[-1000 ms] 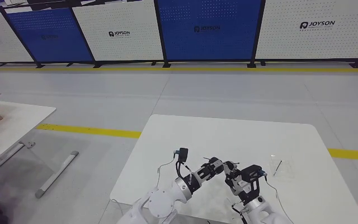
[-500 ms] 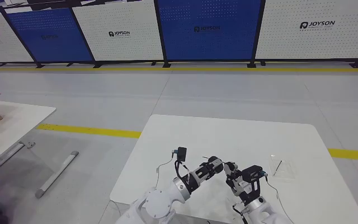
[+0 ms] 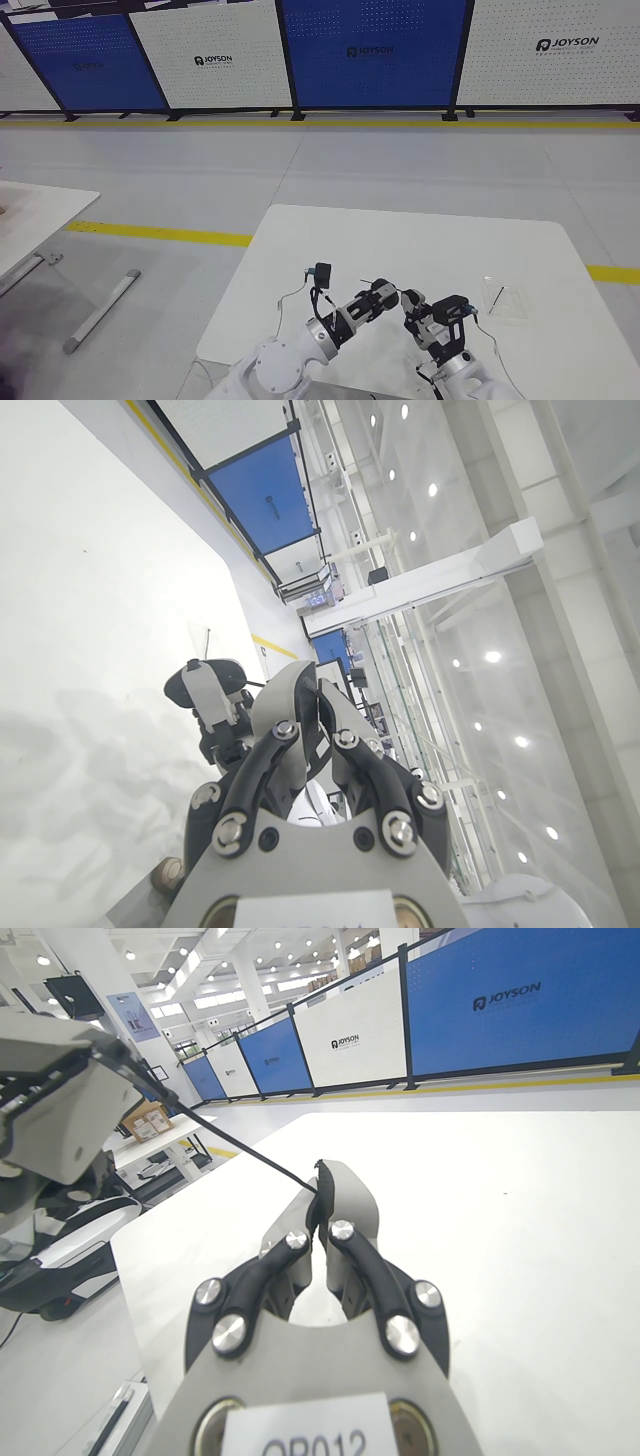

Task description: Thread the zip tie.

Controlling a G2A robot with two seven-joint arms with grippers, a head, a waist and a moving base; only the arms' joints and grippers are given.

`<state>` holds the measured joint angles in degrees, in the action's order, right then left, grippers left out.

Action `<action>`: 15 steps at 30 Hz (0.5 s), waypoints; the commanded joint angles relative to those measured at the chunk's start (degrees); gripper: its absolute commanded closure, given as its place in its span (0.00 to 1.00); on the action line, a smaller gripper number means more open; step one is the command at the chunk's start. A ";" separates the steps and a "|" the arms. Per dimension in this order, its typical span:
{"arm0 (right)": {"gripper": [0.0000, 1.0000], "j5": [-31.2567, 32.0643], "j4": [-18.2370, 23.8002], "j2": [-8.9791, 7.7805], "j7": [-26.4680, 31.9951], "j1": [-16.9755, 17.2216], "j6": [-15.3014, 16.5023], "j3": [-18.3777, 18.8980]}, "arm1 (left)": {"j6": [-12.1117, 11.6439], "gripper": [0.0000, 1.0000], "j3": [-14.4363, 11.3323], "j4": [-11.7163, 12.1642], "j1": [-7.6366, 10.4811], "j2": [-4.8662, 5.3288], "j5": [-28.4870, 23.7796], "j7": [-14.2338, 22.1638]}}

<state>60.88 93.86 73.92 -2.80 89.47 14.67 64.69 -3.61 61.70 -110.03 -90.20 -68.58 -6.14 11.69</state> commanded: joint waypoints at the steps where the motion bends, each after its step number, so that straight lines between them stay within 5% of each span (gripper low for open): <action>1: 1.00 0.01 -0.06 0.00 -0.04 -0.05 -0.04 -0.03 | -0.08 1.00 0.01 -0.26 -0.20 0.04 0.21 -0.01; 15: 1.00 -0.05 -0.64 -0.03 -0.26 -0.33 -0.10 -0.17 | -0.62 1.00 -0.41 -1.60 -1.02 0.23 2.18 -0.38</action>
<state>60.81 93.24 73.89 -3.07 89.15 14.57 64.53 -4.19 61.30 -111.53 -91.15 -68.36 -4.08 11.28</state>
